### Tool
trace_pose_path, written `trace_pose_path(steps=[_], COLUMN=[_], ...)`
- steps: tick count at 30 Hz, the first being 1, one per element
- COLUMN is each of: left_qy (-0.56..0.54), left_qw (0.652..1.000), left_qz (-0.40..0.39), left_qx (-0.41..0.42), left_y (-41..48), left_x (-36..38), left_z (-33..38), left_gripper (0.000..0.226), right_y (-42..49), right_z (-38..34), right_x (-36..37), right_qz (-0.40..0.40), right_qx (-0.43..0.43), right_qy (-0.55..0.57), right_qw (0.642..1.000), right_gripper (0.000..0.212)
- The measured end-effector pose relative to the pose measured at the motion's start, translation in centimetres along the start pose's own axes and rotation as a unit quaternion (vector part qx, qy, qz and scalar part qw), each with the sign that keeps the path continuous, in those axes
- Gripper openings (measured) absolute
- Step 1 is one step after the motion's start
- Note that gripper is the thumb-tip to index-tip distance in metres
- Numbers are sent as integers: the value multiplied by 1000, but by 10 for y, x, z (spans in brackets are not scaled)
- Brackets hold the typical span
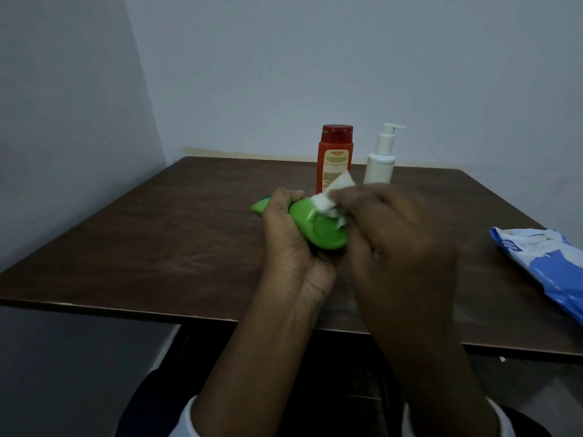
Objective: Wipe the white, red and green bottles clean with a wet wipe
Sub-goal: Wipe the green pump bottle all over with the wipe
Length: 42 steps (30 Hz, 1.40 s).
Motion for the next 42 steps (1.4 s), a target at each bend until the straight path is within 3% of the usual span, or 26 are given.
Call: trace_pose_path(steps=[2, 6, 11, 16, 21, 26, 31, 33, 36, 39, 42], left_qy=[33, 75, 111, 101, 132, 80, 0, -19, -48, -86, -119], left_qw=[999, 997, 993, 994, 990, 995, 998, 998, 996, 993, 990], left_qz=[-8, -20, -6, -39, -31, -37, -37, -34, -20, -27, -35], left_qx=[3, 20, 36, 15, 29, 40, 53, 59, 75, 70, 67], left_y=[0, 1, 2, 1, 3, 3, 7, 9, 10, 10, 10], left_x=[3, 2, 1, -1, -2, 0, -2, -3, -3, -2, -2], left_z=[2, 5, 9, 8, 14, 15, 11, 8, 6, 6, 9], left_gripper=[26, 24, 25, 60, 28, 33, 26, 27, 28, 35, 36], right_y=[5, 6, 8, 9, 10, 8, 10, 9, 5, -4, -12], right_z=[9, 6, 9, 3, 6, 9, 17, 23, 32, 36, 28], right_x=[-4, -4, -17, -10, -14, -11, -6, -2, 5, 18, 32], right_qz=[13, -40, -1, -131, -191, -169, -132, -134, -130, -119, -120], right_qx=[15, -54, -42, -119, -171, -96, 49, 142, 259, 349, 435], right_qy=[-7, 31, 126, 136, 90, 107, 185, 266, 406, 457, 540], right_qw=[1000, 997, 991, 975, 962, 975, 973, 944, 867, 810, 711], right_gripper=[22, 26, 23, 23, 26, 27, 25, 26, 24, 20, 15])
Point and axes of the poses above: each hand's wrist, its own y-axis towards the middle knuckle, its own x-axis out of the palm, z = x × y, the point moved 3 cm from there along y, towards the middle knuckle, and after that the axes turned 1 degree about y, right-handed, at the moved point
